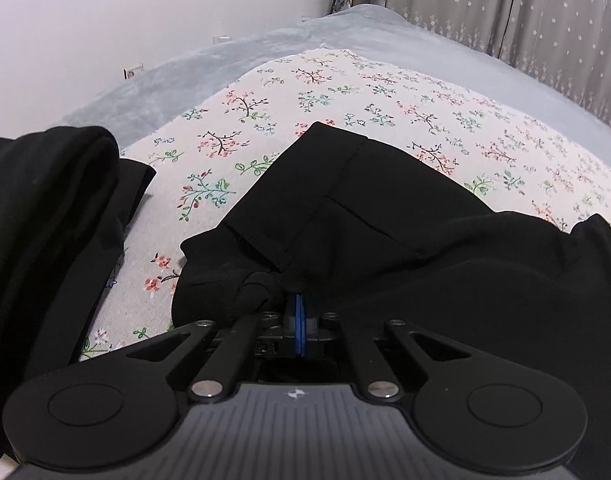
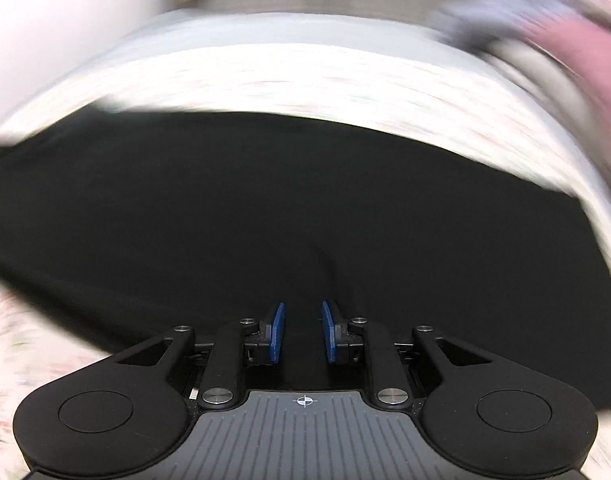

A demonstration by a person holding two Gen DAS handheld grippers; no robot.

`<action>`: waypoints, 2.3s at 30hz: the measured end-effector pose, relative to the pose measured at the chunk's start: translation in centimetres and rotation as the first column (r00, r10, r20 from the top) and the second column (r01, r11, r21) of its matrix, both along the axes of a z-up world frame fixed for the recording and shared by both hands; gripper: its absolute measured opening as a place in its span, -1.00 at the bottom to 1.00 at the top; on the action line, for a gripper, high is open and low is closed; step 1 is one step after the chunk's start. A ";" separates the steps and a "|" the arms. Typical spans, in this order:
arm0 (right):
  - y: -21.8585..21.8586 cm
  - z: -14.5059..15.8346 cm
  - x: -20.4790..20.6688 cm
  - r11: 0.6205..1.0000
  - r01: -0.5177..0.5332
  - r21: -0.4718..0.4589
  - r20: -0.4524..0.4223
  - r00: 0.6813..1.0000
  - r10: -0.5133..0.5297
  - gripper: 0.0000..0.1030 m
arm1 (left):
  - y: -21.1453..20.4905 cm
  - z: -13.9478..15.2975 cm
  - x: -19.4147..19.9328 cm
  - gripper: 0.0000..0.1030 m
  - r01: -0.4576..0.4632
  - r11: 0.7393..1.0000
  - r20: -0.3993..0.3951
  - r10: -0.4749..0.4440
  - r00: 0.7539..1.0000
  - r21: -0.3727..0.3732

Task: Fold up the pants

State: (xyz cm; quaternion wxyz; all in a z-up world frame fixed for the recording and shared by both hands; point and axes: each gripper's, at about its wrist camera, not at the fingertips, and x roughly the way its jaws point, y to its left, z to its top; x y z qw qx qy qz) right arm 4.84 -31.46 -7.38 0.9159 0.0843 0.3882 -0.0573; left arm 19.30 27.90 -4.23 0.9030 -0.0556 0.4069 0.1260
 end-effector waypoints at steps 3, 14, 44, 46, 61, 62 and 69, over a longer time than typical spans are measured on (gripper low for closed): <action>-3.6 -0.1 -2.1 0.976 0.166 -0.139 -0.021 0.985 -0.171 -0.77 | -0.3 0.0 0.1 -0.79 -0.001 1.000 -0.003 0.001 1.000 0.026; -7.8 0.6 -6.6 0.966 0.259 -0.001 -0.024 0.965 -0.259 -0.35 | -1.4 -0.4 0.9 -0.78 -0.010 0.993 -0.015 0.012 1.000 0.118; -9.9 0.4 -9.6 0.893 0.448 -0.038 0.031 0.894 -0.447 0.47 | -16.1 -0.5 -2.7 0.11 0.381 0.922 -0.006 -0.381 0.924 0.074; -11.0 0.7 -11.6 0.872 0.473 0.126 0.058 0.874 -0.483 0.47 | -16.5 0.1 -3.3 0.11 0.391 0.916 0.029 -0.394 0.918 0.085; -15.2 -2.4 -13.7 0.636 0.529 0.562 0.011 0.763 -0.646 -0.29 | -23.2 -2.0 -6.0 0.26 0.553 0.828 0.002 -0.555 0.832 0.091; -15.3 -2.5 -13.3 0.638 0.536 0.554 0.015 0.759 -0.650 -0.30 | -23.2 -2.2 -5.9 0.35 0.545 0.831 0.017 -0.550 0.835 0.110; -15.3 -3.5 -13.4 0.578 0.540 0.612 0.022 0.719 -0.694 -0.22 | -21.4 -1.5 -6.0 0.37 0.491 0.870 0.026 -0.492 0.870 0.048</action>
